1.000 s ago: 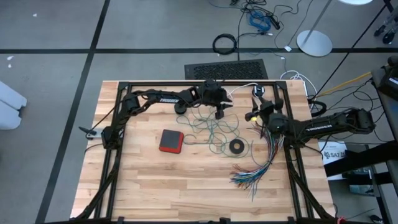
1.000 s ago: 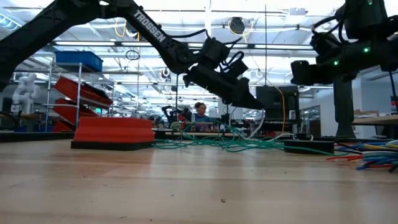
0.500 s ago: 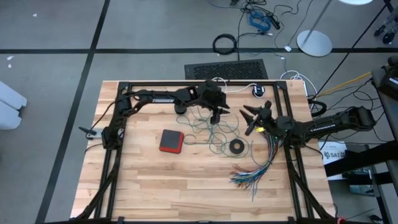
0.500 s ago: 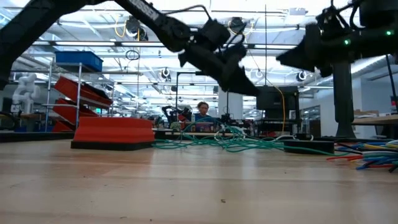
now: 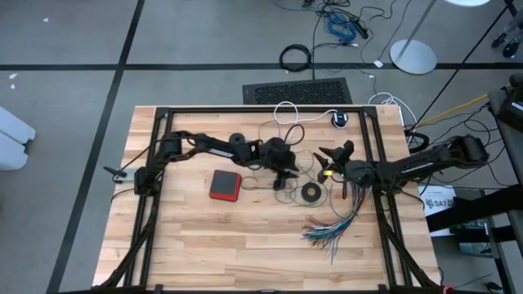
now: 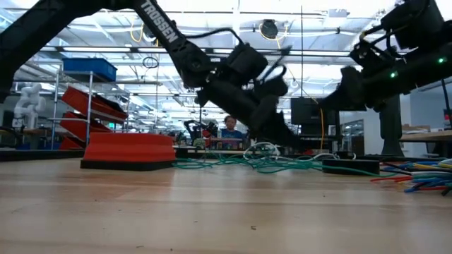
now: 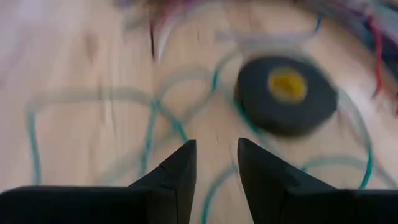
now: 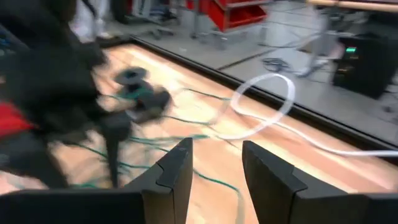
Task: Coiling cords
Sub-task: Coil the white wire cable on the spool
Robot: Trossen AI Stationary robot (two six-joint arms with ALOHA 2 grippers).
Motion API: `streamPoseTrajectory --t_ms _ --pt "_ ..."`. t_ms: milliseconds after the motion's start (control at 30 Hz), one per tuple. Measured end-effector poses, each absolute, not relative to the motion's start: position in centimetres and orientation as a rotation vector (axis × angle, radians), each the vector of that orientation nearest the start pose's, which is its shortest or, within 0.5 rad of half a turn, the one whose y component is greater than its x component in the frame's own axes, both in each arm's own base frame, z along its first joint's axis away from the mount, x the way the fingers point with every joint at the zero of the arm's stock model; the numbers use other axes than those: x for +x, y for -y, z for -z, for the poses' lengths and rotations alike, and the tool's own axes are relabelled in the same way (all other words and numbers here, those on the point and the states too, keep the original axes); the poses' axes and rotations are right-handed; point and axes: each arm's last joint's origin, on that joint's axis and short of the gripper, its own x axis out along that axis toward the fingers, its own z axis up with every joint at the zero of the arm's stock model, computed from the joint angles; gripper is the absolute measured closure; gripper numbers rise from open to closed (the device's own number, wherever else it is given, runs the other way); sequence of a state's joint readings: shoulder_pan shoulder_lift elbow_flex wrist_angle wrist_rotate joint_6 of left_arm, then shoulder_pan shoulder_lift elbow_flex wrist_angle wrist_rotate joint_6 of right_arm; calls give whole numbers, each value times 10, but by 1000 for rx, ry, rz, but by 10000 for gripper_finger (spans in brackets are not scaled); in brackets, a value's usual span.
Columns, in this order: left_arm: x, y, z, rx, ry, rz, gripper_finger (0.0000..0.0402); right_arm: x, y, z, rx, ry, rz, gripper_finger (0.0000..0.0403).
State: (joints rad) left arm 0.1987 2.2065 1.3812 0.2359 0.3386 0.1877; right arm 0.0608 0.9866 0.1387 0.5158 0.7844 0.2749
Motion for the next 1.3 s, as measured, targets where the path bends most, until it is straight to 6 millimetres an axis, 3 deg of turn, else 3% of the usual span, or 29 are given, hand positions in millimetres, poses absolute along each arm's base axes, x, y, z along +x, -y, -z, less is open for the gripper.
streamPoseTrajectory --t_ms 467,700,867,1133,1300 --pt "466 -81 -133 80 -432 132 278 173 6 -120 153 -339 790 277" --pt "469 -80 -139 95 -372 122 278 173 5 -113 51 -387 836 277" --pt "468 -78 -136 70 -402 125 278 176 13 -120 -27 -323 938 277" --pt "467 -78 -135 69 -418 128 278 183 36 -154 -92 -95 995 277" --pt "465 -78 -129 98 -476 143 278 181 47 -159 -108 -67 1045 277"
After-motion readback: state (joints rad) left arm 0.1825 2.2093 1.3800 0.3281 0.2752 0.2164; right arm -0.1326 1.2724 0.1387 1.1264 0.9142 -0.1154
